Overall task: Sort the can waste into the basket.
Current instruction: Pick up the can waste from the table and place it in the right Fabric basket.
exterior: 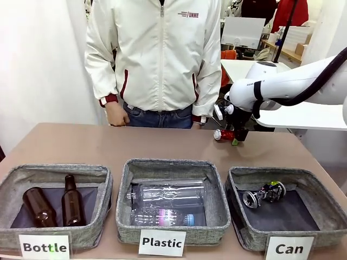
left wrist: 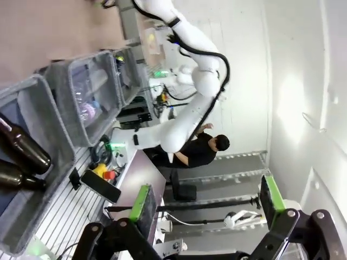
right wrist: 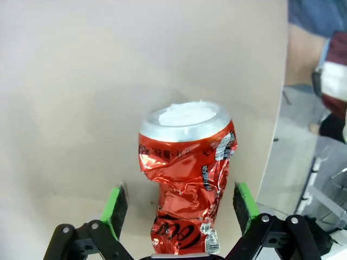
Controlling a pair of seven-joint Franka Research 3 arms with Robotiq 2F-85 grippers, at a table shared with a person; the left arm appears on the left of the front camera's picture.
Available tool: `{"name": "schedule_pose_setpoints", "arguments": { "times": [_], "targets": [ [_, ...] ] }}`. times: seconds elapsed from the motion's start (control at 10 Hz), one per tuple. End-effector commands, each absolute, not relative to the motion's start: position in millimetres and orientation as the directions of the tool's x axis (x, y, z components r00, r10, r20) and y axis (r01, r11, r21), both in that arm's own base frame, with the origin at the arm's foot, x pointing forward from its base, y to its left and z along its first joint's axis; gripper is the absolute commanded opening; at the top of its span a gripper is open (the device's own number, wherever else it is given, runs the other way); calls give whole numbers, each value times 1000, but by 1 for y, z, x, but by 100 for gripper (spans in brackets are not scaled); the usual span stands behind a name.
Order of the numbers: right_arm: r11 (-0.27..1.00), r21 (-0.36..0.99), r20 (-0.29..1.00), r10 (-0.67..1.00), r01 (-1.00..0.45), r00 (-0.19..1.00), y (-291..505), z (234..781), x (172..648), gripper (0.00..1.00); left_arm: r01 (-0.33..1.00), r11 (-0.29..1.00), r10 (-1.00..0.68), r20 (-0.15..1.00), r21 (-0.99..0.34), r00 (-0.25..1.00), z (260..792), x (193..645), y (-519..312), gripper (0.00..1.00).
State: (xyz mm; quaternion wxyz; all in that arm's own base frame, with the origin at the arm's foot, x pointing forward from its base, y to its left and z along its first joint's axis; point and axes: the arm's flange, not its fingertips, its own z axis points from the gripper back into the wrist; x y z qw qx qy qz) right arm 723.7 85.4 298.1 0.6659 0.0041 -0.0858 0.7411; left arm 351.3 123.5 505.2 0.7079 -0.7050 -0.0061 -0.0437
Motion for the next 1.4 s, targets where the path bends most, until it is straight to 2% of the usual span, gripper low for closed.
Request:
{"name": "schedule_pose_setpoints", "arguments": {
  "times": [0.0, 0.1, 0.2, 0.3, 0.4, 0.5, 0.6, 0.8, 0.9, 1.1, 1.3],
  "targets": [
    [-66, -100, 98, 992, -993, -76, 85, 296, 731, 100, 14, 70, -39, 11, -997, 999, 514, 340, 118, 100],
    [-55, -89, 84, 995, -994, -62, 86, 294, 732, 100, -3, 115, -72, -11, -993, 997, 513, 340, 115, 100],
    [-63, -77, 82, 994, -995, -70, 86, 292, 732, 100, 47, 38, -42, 46, -998, 998, 509, 351, 121, 100],
    [-68, -70, 76, 994, -995, -73, 87, 291, 732, 100, 47, 38, -42, 46, -998, 998, 509, 351, 121, 100],
    [-62, -58, 70, 995, -996, -66, 86, 290, 733, 49, 47, 38, -42, 46, -998, 998, 509, 351, 121, 100],
    [-76, -51, 67, 995, -996, -79, 86, 290, 734, 42, 47, 38, -42, 46, -998, 998, 509, 351, 121, 100],
    [-76, -48, 64, 995, -996, -79, 87, 291, 734, 0, 47, 38, -42, 46, -998, 998, 509, 351, 121, 100],
    [-74, -44, 55, 996, -996, -77, 88, 291, 734, 0, 47, 38, -42, 46, -998, 998, 509, 351, 121, 100],
    [-73, -46, 55, 996, -996, -76, 87, 292, 734, 16, 47, 38, -42, 46, -998, 998, 509, 351, 121, 100],
    [-78, -49, 61, 995, -996, -81, 86, 295, 732, 0, 47, 38, -42, 46, -998, 998, 509, 351, 121, 100],
    [-80, -47, 58, 995, -996, -83, 85, 305, 726, 0, 47, 38, -42, 46, -998, 998, 509, 351, 121, 100]
  ]
}}
